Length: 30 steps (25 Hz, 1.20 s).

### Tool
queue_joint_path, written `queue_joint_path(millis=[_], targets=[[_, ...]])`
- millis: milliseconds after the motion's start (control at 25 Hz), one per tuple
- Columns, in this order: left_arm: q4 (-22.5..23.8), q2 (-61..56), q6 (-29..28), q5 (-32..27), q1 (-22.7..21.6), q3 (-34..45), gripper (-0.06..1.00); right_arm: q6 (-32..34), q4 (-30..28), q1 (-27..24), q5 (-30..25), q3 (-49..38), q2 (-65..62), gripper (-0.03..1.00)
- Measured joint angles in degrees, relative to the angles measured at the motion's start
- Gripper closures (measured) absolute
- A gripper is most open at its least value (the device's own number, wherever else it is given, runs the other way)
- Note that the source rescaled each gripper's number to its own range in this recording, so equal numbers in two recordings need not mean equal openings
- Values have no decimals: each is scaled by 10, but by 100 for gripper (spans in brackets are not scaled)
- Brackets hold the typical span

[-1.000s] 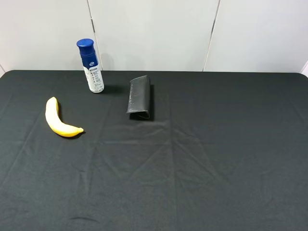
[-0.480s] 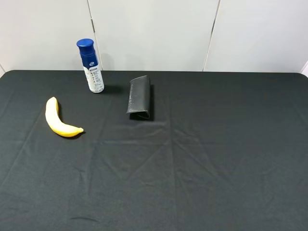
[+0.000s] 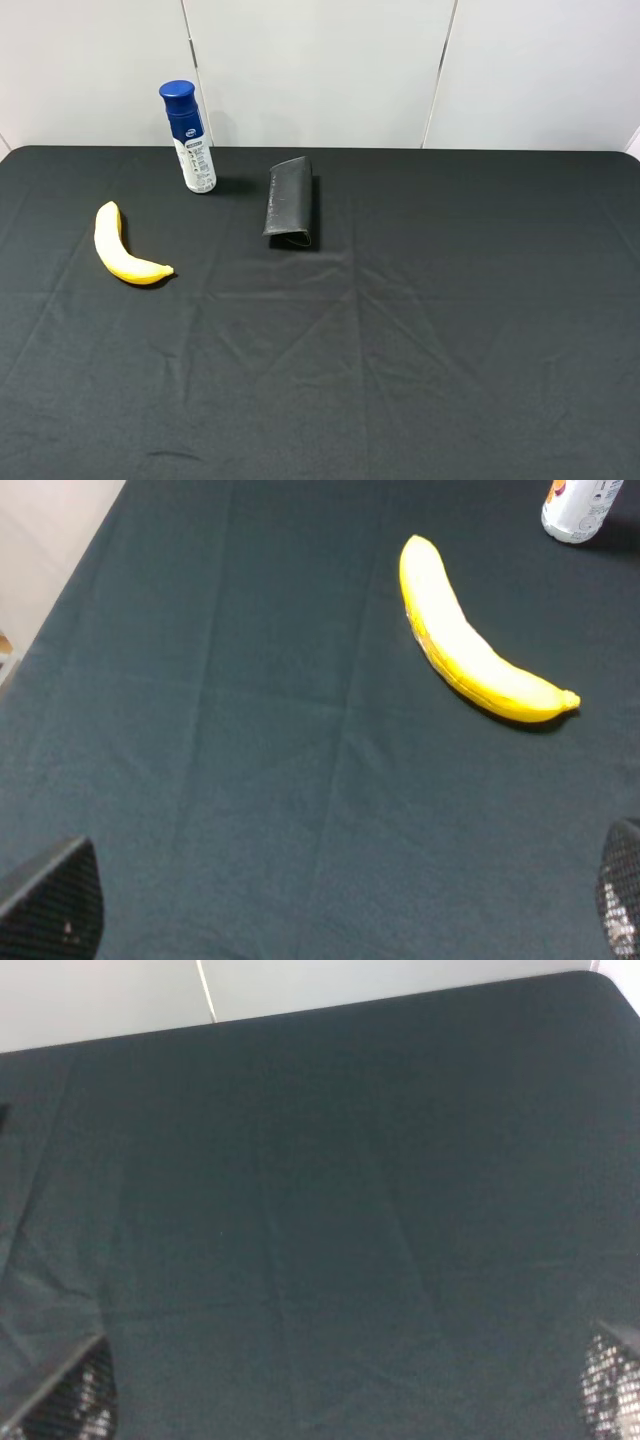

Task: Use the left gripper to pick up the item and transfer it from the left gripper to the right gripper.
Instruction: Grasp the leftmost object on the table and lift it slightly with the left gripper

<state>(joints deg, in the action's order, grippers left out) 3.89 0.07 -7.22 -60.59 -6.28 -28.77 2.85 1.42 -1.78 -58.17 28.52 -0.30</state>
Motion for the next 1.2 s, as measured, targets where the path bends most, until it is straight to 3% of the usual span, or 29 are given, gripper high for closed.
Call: queue_joint_path(millis=[360,600,920,1200], targets=[[-7,172,-22,-16,0,-90,-6,0,0,0,0,0,0,-3],[-39,342,-55,-8,0,-127,-6,0,0,0,0,0,0,-3],[-87,566,-72,104,5,-128,-6,0,0,0,0,0,0,-3],[-90,753,-143,227,67,-128,-6,0,0,0,0,0,0,-3]])
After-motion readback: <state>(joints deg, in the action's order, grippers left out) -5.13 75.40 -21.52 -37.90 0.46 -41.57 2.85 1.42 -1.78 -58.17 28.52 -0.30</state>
